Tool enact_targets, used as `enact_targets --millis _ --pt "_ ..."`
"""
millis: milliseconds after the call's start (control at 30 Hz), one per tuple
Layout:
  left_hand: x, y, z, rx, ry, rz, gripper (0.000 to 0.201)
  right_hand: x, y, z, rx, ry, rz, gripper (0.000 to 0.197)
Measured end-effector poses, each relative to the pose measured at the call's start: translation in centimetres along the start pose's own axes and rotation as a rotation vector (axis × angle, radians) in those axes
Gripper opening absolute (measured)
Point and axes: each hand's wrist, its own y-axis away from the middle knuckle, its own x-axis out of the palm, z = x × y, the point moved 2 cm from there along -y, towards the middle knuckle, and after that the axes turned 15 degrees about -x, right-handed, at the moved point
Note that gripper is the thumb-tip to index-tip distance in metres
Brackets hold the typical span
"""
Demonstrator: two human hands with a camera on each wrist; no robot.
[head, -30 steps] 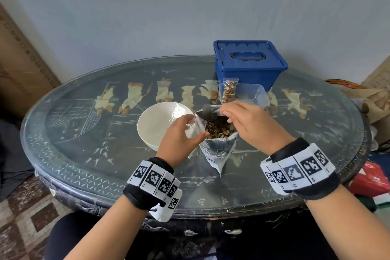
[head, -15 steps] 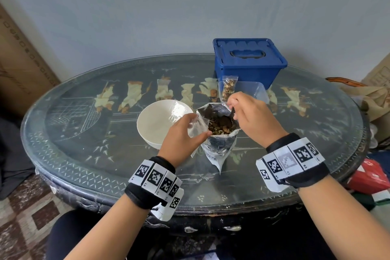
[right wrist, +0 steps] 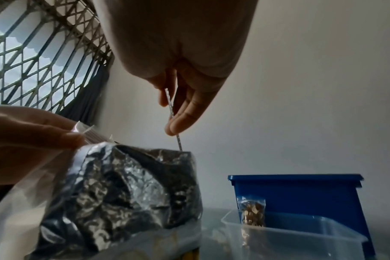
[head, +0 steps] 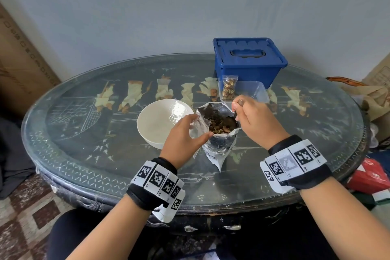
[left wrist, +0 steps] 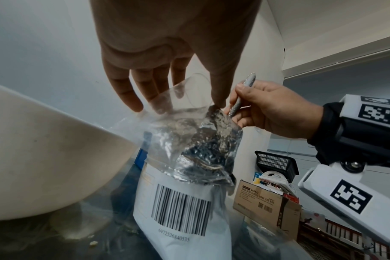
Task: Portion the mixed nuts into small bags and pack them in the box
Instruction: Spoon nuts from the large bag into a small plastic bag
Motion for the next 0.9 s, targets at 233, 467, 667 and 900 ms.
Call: enact_targets --millis 233,467,667,900 --pt "0.0 0.0 -0.1 0.006 -0.010 0.006 0.059 1.6 0.8 -1.4 0.196 -0.071 -0.116 0.030" --pt "-0.1 0.1 -0.1 0.007 -0.006 0.009 0.060 1.8 1.0 -2.1 0.370 -0.176 -0.264 0.031" --pt "0.0 0.1 -0.2 0.016 -0.008 0.013 0.059 1.9 1.4 -3.1 0.524 -0.256 -0.341 0.032" --pt "0.1 0.1 -0.2 0.005 -0.005 0.015 0.059 1.6 1.7 -2.5 0.432 -0.224 -0.321 0.031"
